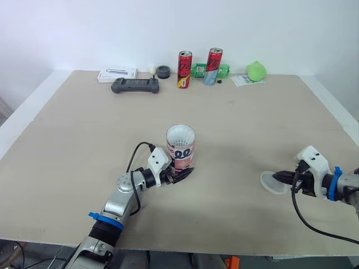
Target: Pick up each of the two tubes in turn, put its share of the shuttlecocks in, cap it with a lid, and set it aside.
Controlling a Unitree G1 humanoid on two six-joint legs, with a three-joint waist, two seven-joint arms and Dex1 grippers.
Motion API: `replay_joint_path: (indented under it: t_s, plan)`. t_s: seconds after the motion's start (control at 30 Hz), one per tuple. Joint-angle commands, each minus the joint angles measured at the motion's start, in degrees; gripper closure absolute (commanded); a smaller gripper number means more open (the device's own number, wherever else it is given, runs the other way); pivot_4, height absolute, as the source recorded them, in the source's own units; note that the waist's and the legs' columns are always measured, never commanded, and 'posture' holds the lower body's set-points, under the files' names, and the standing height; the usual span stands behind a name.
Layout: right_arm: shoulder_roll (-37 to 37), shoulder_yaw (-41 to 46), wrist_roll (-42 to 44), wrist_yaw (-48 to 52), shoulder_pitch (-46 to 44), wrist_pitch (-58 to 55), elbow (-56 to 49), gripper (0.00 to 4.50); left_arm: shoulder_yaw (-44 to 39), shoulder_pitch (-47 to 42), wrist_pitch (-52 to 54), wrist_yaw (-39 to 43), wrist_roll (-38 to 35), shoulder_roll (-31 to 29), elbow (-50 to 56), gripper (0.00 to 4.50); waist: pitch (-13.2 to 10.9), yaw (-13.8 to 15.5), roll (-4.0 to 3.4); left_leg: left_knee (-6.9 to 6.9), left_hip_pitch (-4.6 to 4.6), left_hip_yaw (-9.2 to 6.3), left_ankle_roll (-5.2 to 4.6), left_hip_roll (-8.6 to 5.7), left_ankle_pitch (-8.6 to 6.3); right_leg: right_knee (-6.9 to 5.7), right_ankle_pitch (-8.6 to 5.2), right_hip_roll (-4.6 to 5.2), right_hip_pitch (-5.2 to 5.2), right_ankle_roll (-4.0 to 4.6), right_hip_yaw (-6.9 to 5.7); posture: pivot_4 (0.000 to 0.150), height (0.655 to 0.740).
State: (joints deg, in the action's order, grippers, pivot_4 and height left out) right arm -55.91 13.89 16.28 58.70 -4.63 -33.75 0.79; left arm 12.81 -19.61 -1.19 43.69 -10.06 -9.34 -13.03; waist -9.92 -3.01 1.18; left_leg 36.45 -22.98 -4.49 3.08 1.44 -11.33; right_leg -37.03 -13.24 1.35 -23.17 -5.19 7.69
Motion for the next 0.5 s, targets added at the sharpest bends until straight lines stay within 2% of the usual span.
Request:
replay_joint_path:
  t_s: [0.03, 0.1, 0.17, 0.27, 0.37, 0.5]
  plan:
    - [-2.4, 1.4, 4.6, 3.1, -4.1, -1.1, -6.7, 4.43, 0.0, 0.4, 0.7, -0.6, 1.0, -0.2, -1.8, 1.25, 0.0, 0.0, -0.03, 0.00, -0.01, 0.01, 0.00, 0.00, 0.00, 0.00, 0.00, 0.00, -0.01, 0.00, 0.01, 0.150, 0.7400]
    - [-3.1, 1.7, 7.5, 3.9, -9.6, -3.0, -10.5, 4.43, 0.2, 0.2, 0.8, -0.6, 1.2, -0.1, -2.0, 1.25, -0.1, -0.6, -0.22, 0.00, -0.03, 0.06, 0.00, 0.00, 0.00, 0.00, 0.01, 0.01, -0.05, -0.02, 0.04, 0.150, 0.7400]
    - [-2.9, 0.0, 10.5, 3.6, -18.7, -5.8, -13.5, 4.43, 0.3, -0.2, 0.8, -0.6, 1.3, 0.0, -2.3, 1.25, -0.1, -1.2, -0.41, 0.01, -0.04, 0.15, 0.03, -0.03, 0.03, 0.00, 0.06, 0.05, -0.08, -0.09, 0.12, 0.150, 0.7400]
    - [-1.6, -4.9, 11.8, 3.3, -30.9, -7.9, -16.1, 4.43, 0.3, -0.6, 0.7, -0.7, 1.5, 0.2, -2.7, 1.25, -0.1, -1.2, -0.40, -0.04, -0.03, 0.12, -0.05, 0.02, 0.08, 0.00, 0.07, 0.02, -0.12, -0.11, 0.05, 0.150, 0.7400]
    - [1.4, -11.8, 10.2, 3.4, -41.7, -7.0, -16.5, 4.43, 0.6, -0.9, 0.9, -0.5, 1.8, 0.2, -2.9, 1.25, 0.0, -1.3, -0.12, -0.12, -0.10, 0.08, -0.04, 0.15, 0.07, 0.06, 0.01, -0.02, -0.15, -0.02, -0.10, 0.150, 0.7400]
    - [8.7, -23.0, 5.2, 4.8, -52.6, -3.4, -14.1, 4.43, 0.6, -1.4, 1.2, -0.9, 2.2, 0.3, -3.4, 1.25, 0.0, -1.3, -0.17, -0.12, -0.26, 0.25, 0.09, 0.11, -0.01, 0.15, -0.01, 0.08, -0.20, 0.03, 0.01, 0.150, 0.7400]
